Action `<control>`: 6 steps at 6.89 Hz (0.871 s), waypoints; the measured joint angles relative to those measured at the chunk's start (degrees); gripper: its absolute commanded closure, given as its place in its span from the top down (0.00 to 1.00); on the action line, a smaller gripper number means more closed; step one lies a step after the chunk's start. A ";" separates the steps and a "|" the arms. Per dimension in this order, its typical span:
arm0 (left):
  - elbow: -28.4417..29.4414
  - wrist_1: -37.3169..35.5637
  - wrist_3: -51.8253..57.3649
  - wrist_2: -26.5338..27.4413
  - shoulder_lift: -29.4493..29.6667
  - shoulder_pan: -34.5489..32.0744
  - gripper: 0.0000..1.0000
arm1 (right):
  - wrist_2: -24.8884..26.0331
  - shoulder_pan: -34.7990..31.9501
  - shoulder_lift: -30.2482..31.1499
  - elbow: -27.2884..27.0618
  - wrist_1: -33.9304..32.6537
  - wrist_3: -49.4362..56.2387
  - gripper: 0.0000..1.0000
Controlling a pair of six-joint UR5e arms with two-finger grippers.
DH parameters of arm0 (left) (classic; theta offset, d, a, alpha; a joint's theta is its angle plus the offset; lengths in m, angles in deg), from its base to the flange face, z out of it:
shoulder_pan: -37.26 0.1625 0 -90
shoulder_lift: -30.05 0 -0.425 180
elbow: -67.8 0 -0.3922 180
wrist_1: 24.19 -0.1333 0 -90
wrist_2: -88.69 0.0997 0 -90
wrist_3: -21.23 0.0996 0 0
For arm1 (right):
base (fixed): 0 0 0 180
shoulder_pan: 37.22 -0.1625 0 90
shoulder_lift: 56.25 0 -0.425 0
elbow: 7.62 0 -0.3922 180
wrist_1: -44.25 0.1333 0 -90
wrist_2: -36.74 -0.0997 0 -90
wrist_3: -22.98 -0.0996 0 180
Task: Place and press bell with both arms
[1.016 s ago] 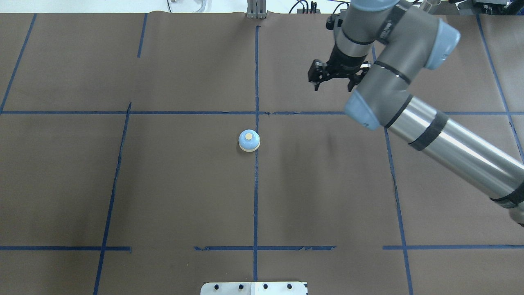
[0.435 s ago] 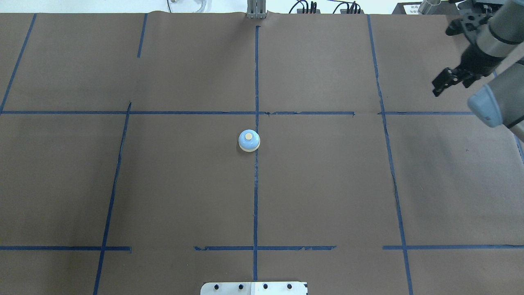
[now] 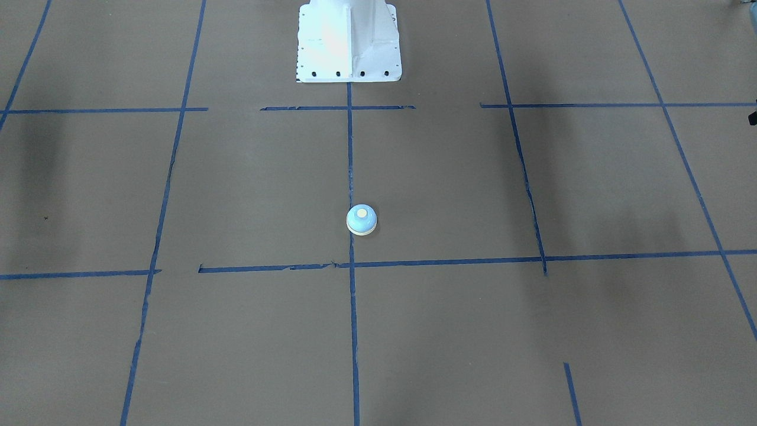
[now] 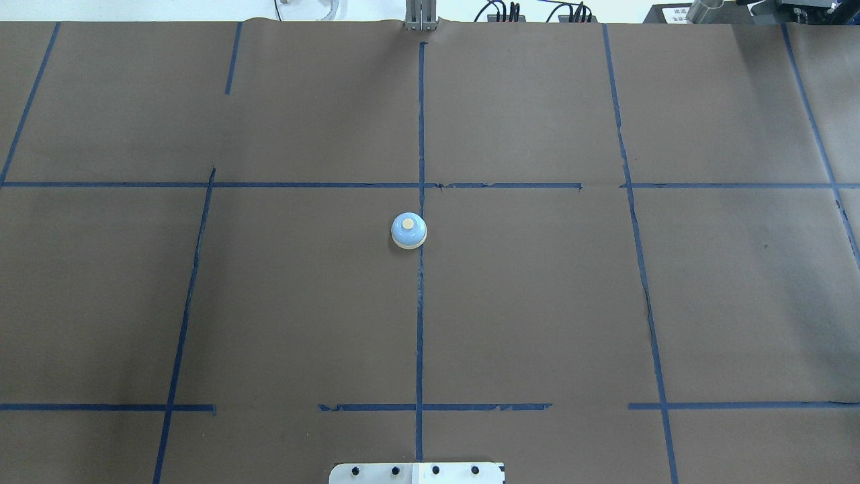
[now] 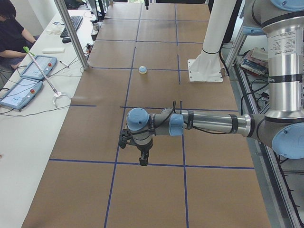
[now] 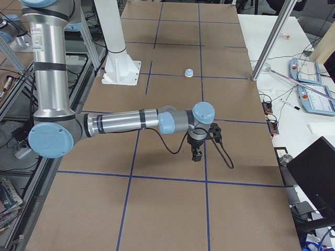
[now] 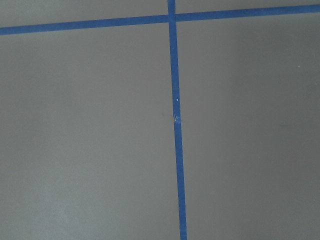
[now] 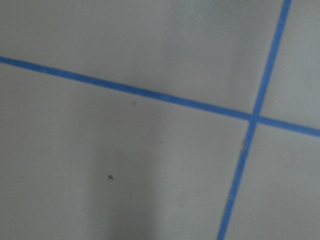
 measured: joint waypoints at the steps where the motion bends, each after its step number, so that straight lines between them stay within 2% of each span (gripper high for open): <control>1: -0.48 -0.24 1.10 0.16 -0.15 -0.58 1.00 | -0.41 -2.62 4.06 -0.29 0.07 2.25 1.00; 3: -1.17 -0.33 1.80 0.51 -0.82 -0.86 1.00 | -0.55 -4.02 7.65 -0.48 0.20 2.56 1.00; 6: -1.36 -0.37 1.90 0.51 -1.39 -0.89 1.00 | -0.70 -4.19 8.04 -0.56 0.24 2.30 1.00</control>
